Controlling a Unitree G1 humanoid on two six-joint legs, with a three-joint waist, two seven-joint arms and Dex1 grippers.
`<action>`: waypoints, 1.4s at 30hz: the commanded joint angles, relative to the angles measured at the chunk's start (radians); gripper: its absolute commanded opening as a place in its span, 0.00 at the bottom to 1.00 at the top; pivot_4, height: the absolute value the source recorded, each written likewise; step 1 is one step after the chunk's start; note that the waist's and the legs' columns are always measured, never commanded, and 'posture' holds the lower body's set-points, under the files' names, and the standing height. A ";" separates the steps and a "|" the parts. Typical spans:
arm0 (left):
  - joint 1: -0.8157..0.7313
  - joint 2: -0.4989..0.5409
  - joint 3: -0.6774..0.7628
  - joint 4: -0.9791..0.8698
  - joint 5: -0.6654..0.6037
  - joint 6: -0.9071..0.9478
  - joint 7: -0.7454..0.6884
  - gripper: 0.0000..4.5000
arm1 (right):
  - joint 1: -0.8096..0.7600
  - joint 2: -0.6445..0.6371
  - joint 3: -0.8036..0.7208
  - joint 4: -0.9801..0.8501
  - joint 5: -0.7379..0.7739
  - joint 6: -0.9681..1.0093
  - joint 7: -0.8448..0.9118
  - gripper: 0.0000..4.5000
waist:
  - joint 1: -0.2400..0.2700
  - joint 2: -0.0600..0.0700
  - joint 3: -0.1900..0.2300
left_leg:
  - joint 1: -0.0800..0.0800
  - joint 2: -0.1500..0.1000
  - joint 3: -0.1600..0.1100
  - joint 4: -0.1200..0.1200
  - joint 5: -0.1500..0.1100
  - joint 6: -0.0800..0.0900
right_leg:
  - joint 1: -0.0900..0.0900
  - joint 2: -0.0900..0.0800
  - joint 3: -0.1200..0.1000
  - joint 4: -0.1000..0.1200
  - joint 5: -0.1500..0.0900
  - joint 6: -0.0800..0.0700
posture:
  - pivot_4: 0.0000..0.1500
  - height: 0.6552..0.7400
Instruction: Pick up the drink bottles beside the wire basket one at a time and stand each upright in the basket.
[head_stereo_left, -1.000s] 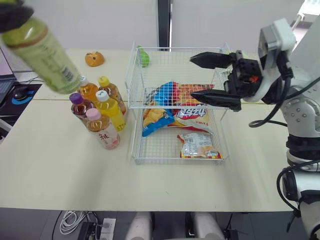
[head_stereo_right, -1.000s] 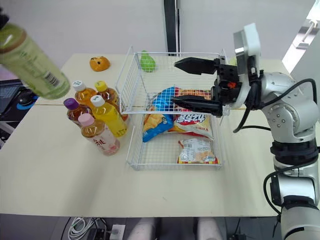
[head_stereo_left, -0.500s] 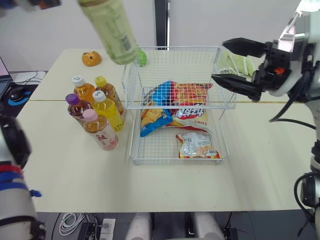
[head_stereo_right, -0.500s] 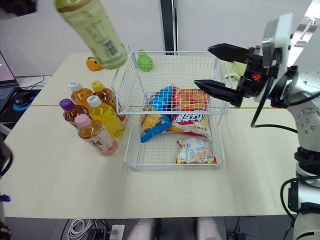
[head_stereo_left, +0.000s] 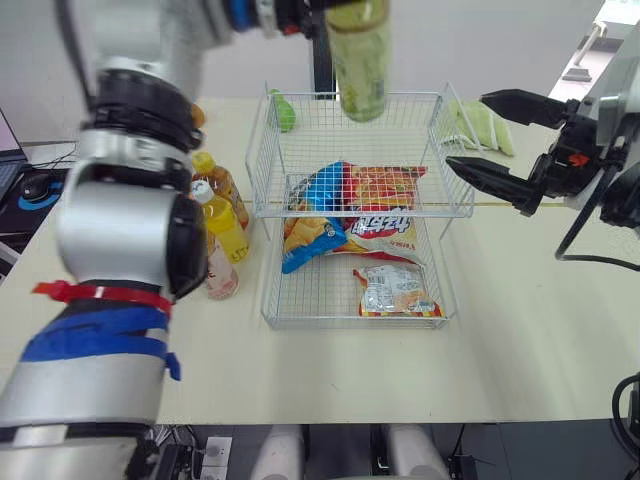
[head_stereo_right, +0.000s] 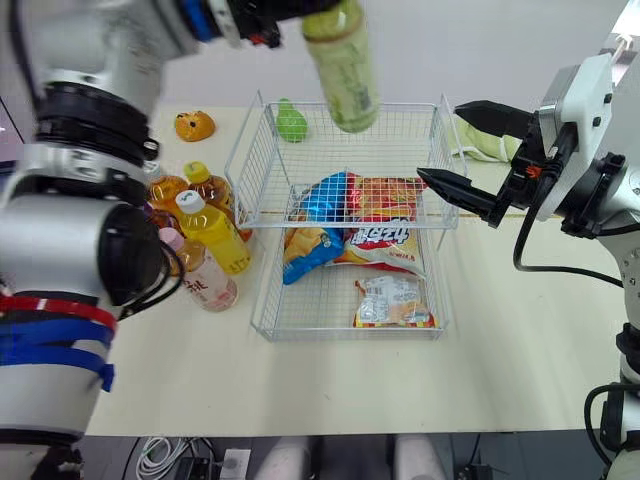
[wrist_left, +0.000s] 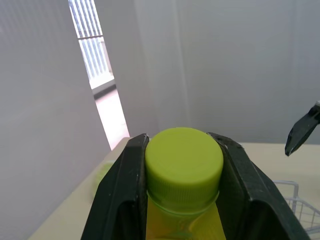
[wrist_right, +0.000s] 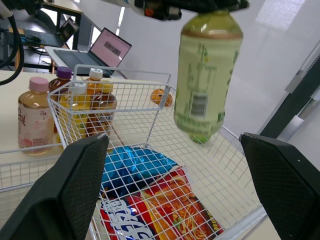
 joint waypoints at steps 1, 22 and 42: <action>-0.039 -0.028 0.032 0.030 0.033 -0.097 0.047 0.30 | 0.010 -0.020 -0.031 -0.039 -0.005 0.000 -0.025 1.00 | -0.002 0.000 0.000 | 0.000 0.000 0.000 0.001 -0.001 0.001 | 0.000 0.000 0.000 0.000 0.000 0.000 | 1.00 1.00; -0.086 -0.183 0.113 0.205 0.114 -0.171 0.183 0.30 | 0.058 -0.050 -0.056 -0.064 0.003 0.017 -0.071 1.00 | 0.001 0.002 0.001 | -0.003 -0.001 0.000 0.005 -0.001 0.002 | 0.000 -0.001 0.000 0.000 0.002 0.003 | 1.00 1.00; -0.072 -0.096 0.186 0.151 0.105 -0.133 0.109 1.00 | 0.029 -0.034 -0.014 -0.041 -0.003 -0.003 -0.065 1.00 | 0.000 0.002 0.001 | -0.003 -0.001 0.000 0.007 -0.001 0.002 | 0.000 0.000 0.000 0.001 0.002 0.004 | 1.00 1.00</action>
